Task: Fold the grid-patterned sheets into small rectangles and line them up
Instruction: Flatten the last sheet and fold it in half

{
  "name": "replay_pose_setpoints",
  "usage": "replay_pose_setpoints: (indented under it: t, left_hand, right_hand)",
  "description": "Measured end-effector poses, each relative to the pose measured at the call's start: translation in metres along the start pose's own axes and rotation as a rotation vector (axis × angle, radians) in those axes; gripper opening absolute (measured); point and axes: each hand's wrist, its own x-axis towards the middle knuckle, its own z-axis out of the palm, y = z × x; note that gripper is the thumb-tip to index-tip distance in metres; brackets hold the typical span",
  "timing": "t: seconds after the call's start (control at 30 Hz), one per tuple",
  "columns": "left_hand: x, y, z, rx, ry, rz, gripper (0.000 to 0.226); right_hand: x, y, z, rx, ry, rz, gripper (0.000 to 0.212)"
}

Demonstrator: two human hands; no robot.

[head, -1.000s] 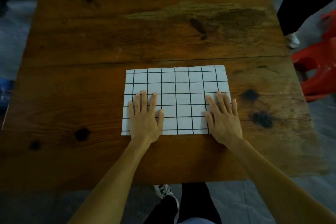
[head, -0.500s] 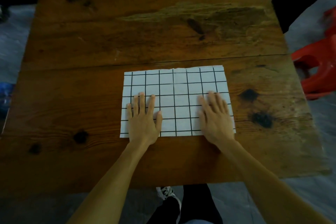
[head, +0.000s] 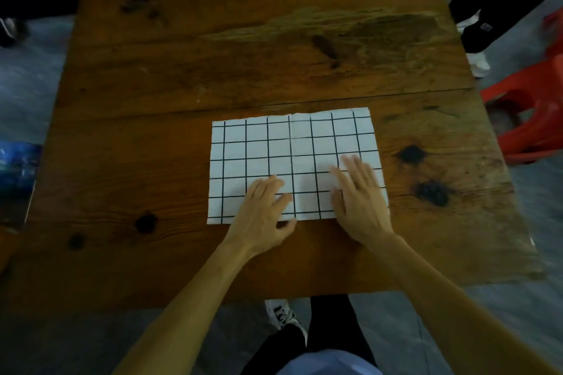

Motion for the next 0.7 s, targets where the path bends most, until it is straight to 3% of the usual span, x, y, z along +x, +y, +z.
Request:
replay_pose_setpoints:
  t: [0.13, 0.33, 0.7]
  left_hand:
    - [-0.008, 0.004, 0.008, 0.023, 0.027, 0.044, 0.034]
    - [-0.013, 0.004, 0.014, 0.04, 0.182, 0.133, 0.028]
    - [-0.009, 0.022, 0.001, 0.055, 0.187, 0.07, 0.029]
  right_hand:
    - [-0.023, -0.031, 0.014, 0.137, -0.09, -0.141, 0.032]
    - [-0.036, -0.033, 0.03, 0.101, -0.019, -0.138, 0.031]
    - [-0.027, -0.062, 0.026, 0.027, 0.004, 0.043, 0.028]
